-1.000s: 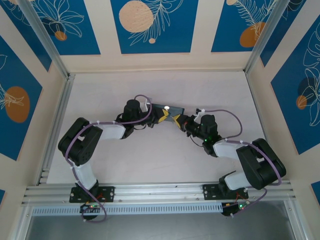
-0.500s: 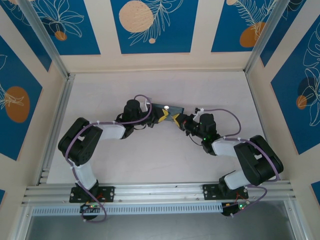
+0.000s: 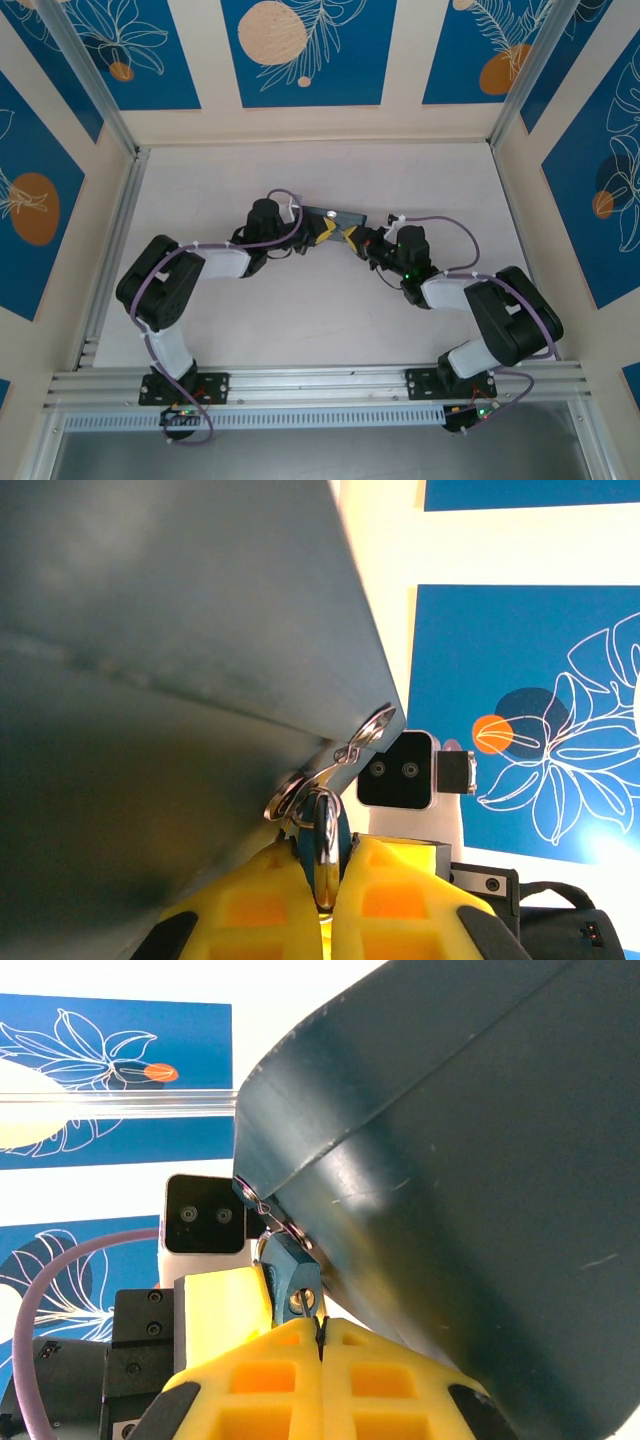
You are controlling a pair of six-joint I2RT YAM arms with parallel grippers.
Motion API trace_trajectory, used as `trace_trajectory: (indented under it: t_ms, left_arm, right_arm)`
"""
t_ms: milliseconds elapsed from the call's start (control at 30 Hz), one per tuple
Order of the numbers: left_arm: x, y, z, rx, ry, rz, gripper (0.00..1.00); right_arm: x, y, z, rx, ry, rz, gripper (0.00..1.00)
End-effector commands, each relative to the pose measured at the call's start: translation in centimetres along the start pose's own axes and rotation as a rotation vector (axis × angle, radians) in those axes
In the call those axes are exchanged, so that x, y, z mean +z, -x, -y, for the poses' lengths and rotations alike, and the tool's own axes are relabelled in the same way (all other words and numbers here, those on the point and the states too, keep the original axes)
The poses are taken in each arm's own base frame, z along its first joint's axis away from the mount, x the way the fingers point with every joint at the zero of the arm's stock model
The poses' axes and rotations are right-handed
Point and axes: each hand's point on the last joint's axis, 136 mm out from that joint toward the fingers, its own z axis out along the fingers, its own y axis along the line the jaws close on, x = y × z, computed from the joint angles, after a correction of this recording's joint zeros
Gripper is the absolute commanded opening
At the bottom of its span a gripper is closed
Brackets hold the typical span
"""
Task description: Unlock the padlock with the key
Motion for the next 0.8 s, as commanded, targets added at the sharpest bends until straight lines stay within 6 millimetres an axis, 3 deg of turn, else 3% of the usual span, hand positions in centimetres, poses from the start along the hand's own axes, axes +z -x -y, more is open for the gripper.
trace_trajectory:
  t_ms: [0, 267, 433, 600, 767]
  left_arm:
    - [-0.3, 0.3, 1.5, 0.026, -0.044, 0.005, 0.0]
    - [-0.4, 0.2, 1.8, 0.029, -0.05, 0.003, 0.0]
    - [-0.4, 0.0, 2.4, 0.024, -0.067, -0.008, 0.0]
    - [-0.6, -0.1, 3.3, 0.031, -0.085, -0.013, 0.0]
    - [-0.6, -0.2, 3.6, 0.032, -0.089, -0.02, 0.0]
  right_arm:
    - [0.7, -0.1, -1.0, -0.006, 0.03, -0.007, 0.0]
    - [1.1, 0.0, -0.4, -0.018, 0.013, -0.005, 0.0]
    - [1.2, 0.1, -0.2, -0.144, 0.001, -0.032, 0.0]
    - [1.0, 0.2, -1.3, -0.275, 0.055, -0.077, 0.0]
    - [1.2, 0.3, -1.9, -0.287, 0.071, -0.099, 0.0]
